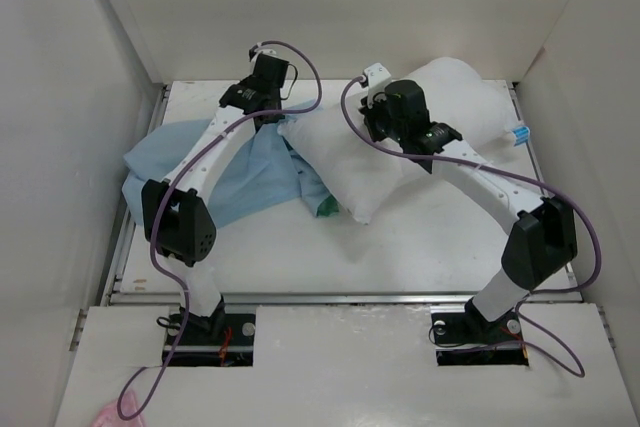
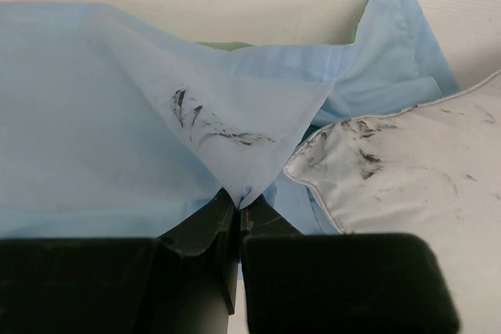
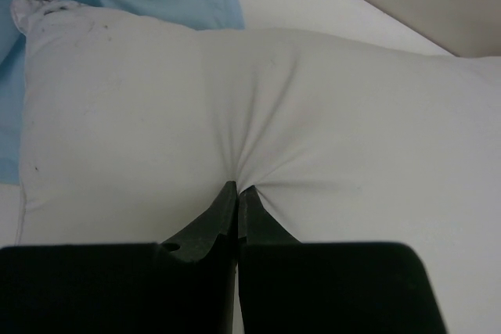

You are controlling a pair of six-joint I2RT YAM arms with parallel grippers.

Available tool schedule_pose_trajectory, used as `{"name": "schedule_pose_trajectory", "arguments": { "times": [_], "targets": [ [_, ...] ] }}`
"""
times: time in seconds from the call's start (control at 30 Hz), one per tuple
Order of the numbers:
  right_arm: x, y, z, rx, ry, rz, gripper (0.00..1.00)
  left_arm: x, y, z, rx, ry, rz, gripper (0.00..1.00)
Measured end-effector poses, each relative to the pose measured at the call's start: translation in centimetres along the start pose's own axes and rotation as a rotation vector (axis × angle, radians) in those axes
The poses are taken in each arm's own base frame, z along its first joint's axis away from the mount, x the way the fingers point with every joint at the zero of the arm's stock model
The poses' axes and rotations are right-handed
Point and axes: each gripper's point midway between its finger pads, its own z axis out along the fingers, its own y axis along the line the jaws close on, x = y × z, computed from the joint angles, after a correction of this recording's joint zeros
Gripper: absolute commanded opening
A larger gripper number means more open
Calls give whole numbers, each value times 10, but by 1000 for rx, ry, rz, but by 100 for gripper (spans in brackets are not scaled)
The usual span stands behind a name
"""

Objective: Put the pillow into the pillowcase

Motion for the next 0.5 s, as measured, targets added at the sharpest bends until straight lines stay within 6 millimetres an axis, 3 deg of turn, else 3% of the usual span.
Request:
{"name": "schedule_pose_trajectory", "arguments": {
  "times": [0.33, 0.5],
  "targets": [
    [-9, -4, 8, 15, -9, -32, 0, -2, 0, -12, 38, -17, 13, 0],
    [-4, -7, 8, 14, 3, -51, 0, -7, 4, -16, 27, -36, 5, 0]
  ]
}}
